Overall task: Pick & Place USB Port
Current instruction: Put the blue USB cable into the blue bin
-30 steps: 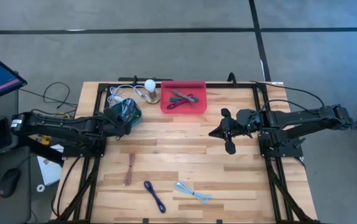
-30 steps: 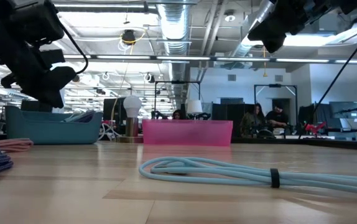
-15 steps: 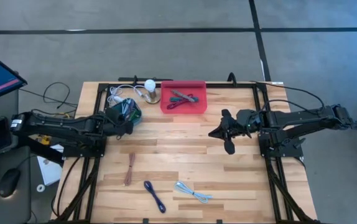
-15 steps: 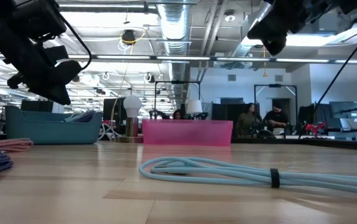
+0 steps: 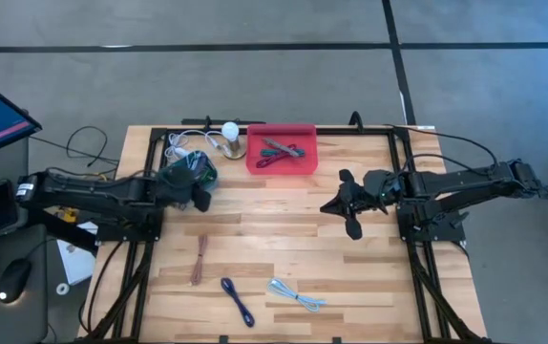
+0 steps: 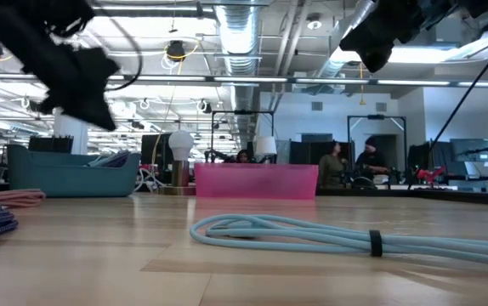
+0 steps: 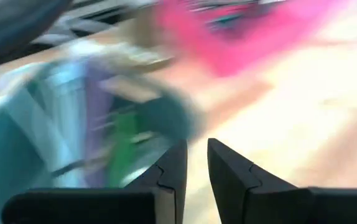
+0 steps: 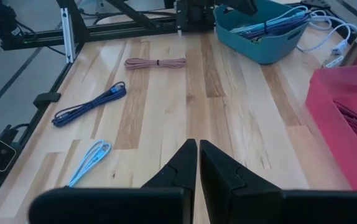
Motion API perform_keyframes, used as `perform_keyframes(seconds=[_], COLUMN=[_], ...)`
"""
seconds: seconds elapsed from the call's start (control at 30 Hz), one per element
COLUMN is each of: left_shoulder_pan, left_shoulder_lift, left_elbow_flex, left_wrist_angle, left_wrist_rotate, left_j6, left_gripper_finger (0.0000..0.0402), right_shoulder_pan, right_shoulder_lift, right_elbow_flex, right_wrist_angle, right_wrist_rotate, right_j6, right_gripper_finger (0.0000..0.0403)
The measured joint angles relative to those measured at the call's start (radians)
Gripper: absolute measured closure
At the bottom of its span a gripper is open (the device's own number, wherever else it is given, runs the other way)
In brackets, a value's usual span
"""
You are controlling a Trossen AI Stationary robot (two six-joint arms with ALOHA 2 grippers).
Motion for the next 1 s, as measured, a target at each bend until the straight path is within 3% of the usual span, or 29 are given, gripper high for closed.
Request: perform_keyframes(seconds=[0.17,0.33,0.53,0.83,1.0], left_shoulder_pan=[-0.030,-0.101,-0.186,-0.260,-0.263], left_shoulder_lift=[0.000,-0.001,0.000,-0.001,0.000], left_elbow_flex=[0.019,0.020,0.020,0.010,-0.025], left_wrist_angle=[0.359,0.642,0.671,0.669,0.667], left_wrist_rotate=[0.219,0.322,0.327,0.327,0.327], left_j6=[0.297,0.536,0.625,0.621,0.622], left_gripper_finger=[0.0339,0.0339,0.0339,0.0339,0.0339], right_shoulder_pan=[0.000,0.000,0.000,-0.015,-0.029], right_shoulder_lift=[0.000,0.000,0.000,0.000,0.000], right_elbow_flex=[0.000,0.000,0.000,0.000,0.000], right_wrist_angle=[0.016,0.031,0.031,0.050,0.067], right_wrist_rotate=[0.000,0.000,0.000,0.000,-0.001], right_j6=[-0.001,-0.004,-0.004,0.012,0.103], right_gripper_finger=[0.0391,0.0391,0.0391,0.0391,0.0391])
